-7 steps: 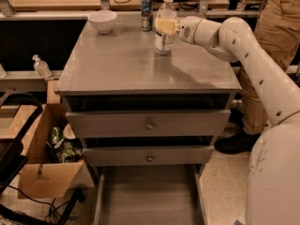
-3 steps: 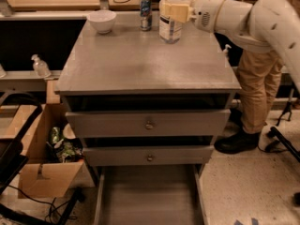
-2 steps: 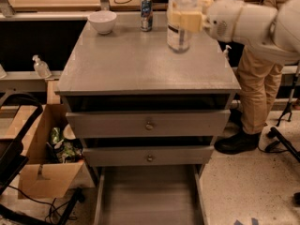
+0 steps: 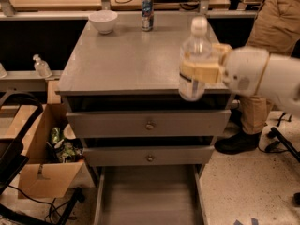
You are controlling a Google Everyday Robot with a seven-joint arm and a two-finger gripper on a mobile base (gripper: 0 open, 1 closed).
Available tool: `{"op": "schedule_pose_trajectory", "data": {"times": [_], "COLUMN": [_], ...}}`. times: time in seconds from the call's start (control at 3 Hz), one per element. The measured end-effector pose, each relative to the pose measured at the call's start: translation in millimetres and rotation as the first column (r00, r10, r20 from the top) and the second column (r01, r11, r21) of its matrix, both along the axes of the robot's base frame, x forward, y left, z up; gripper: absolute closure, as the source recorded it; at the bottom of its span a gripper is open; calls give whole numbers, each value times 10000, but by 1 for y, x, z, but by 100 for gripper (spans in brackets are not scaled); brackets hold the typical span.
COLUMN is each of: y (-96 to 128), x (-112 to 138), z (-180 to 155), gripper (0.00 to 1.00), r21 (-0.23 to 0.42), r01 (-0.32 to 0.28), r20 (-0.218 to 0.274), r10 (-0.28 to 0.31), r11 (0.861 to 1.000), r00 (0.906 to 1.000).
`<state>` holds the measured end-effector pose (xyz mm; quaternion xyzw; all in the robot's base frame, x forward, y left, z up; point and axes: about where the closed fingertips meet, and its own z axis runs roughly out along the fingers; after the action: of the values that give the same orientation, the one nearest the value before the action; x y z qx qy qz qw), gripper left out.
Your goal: Place blue plastic bottle into bottom drawer
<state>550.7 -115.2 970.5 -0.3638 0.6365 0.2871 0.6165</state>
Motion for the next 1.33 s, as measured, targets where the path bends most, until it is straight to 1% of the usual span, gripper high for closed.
{"op": "schedule_pose_trajectory", "data": {"times": [0.33, 0.67, 1.0, 1.33], "y": [-29, -21, -4, 27], "x": [-28, -22, -23, -49], "z": [-42, -44, -74, -128], "gripper": [100, 100, 100, 100], "r21": [-188, -72, 407, 565], "r01": [514, 377, 150, -894], "r20": [-669, -637, -680, -328], "r10": [-526, -381, -122, 913], "r11": [9985, 9993, 9991, 9944], "r00": [9964, 9972, 9976, 9953]}}
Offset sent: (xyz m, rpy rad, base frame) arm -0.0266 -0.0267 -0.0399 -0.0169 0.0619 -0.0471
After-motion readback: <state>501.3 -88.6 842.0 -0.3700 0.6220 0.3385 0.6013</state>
